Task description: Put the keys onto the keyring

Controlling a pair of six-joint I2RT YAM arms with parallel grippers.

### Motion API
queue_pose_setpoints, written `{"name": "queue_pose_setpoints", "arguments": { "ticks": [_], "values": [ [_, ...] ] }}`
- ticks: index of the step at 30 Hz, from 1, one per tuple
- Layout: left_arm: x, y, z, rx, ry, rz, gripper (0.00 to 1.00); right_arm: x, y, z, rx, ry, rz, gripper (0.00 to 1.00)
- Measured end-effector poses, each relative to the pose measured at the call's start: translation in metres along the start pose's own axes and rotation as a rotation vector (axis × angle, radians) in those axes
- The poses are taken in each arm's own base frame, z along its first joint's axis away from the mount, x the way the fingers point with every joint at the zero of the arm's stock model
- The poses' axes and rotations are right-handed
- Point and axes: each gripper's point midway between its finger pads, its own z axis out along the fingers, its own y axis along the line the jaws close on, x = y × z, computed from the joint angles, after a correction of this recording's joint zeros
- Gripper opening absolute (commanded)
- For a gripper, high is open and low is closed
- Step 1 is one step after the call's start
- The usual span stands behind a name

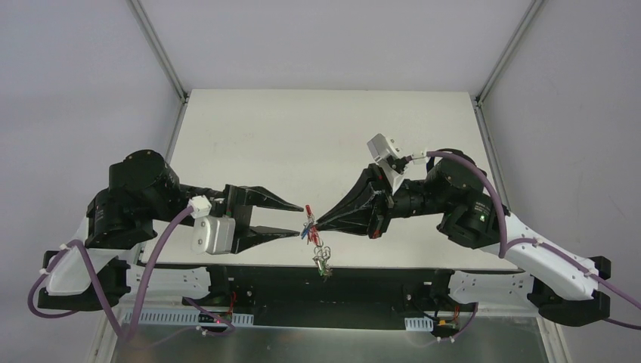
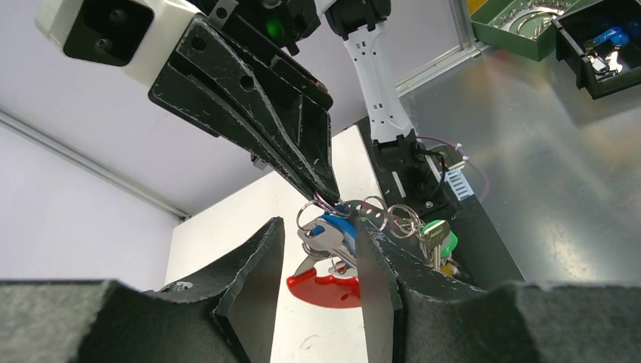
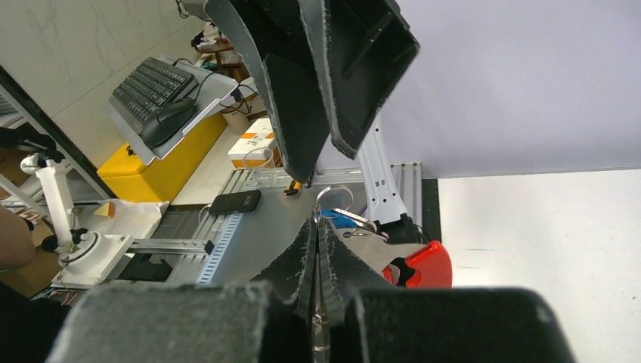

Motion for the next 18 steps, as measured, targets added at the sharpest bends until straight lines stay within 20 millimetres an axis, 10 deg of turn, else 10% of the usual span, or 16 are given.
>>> {"name": "queue_pose_setpoints", "arguments": {
  "ticks": [18],
  "values": [
    [0.0081, -0.0063, 0.0078, 0.045, 0.021, -0.017, 0.30, 0.0051, 0.0058, 0.0089, -0.062, 0.048, 0.040, 0.00]
  ]
}}
